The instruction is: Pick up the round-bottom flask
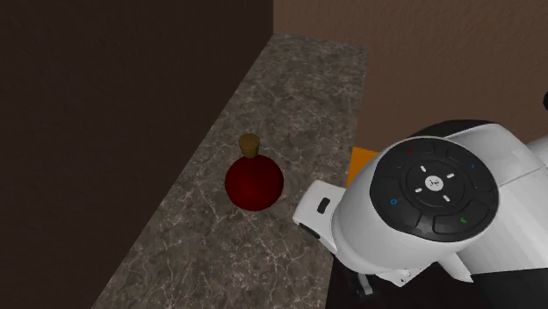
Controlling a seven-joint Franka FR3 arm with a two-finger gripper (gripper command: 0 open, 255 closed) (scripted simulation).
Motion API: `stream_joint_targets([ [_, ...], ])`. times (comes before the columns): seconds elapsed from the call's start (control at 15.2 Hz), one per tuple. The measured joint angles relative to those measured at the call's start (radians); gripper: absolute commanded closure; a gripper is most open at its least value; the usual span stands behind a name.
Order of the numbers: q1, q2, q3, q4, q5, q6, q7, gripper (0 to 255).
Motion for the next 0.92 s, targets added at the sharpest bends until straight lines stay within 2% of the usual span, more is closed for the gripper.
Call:
stream_joint_targets([
  [0.13,-0.004,0.002,-0.01,0.001,-0.007,0.003,-0.011,0],
  [0.46,-0.042,0.054,-0.115,0.029,-0.08,0.039,-0.121,0],
  [0.92,-0.083,0.22,-0.271,0.159,-0.159,0.1,-0.293,0],
])
